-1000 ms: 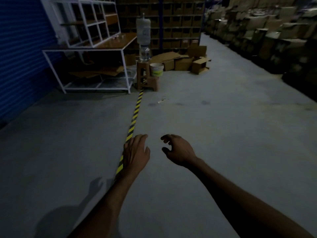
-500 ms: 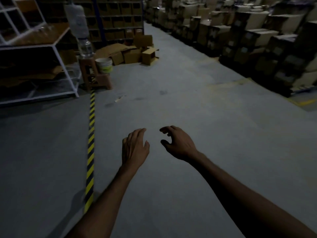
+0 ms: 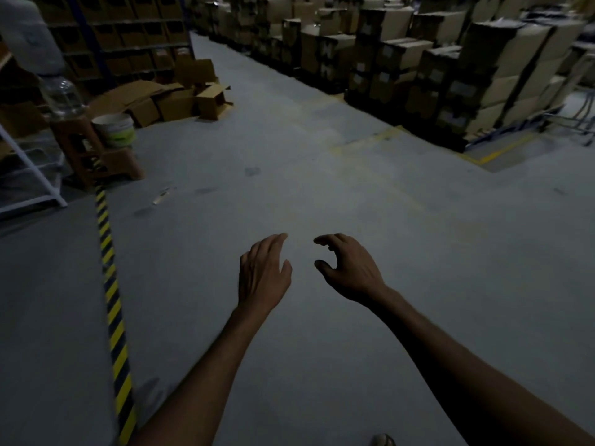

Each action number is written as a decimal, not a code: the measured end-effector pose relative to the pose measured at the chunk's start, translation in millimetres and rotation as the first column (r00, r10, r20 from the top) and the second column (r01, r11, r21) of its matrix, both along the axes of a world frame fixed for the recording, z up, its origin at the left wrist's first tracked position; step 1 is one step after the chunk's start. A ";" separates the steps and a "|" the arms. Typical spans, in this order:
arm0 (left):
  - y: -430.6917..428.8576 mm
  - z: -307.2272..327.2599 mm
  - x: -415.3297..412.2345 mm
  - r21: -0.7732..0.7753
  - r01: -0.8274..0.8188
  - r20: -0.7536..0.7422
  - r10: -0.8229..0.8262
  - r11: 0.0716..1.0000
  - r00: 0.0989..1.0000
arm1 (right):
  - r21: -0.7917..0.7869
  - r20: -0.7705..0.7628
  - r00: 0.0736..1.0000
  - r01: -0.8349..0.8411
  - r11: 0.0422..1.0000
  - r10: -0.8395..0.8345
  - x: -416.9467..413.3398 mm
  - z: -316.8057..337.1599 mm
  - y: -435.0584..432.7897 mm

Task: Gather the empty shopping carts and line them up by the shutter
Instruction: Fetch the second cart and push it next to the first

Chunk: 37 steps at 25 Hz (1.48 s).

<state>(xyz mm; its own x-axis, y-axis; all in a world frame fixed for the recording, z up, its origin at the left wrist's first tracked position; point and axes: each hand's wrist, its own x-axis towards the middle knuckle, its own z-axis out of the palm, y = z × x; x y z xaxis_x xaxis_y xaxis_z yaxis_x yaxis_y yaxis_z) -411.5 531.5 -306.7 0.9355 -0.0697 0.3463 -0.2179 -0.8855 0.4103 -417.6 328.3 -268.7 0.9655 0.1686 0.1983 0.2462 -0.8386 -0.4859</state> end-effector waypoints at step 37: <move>-565.3 53.5 263.8 0.089 0.595 0.178 -0.600 0.799 0.780 | 0.015 0.269 0.790 0.569 0.822 -0.552 157.6 8.5 -532.6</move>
<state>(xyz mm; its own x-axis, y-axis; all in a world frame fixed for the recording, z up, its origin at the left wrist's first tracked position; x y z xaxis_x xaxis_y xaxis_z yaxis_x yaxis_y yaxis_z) -147.6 -33.8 -253.2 0.6203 -0.6046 0.4998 -0.7769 -0.5616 0.2848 -260.0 -204.3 -260.1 0.8129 -0.3660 0.4530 -0.1716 -0.8939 -0.4142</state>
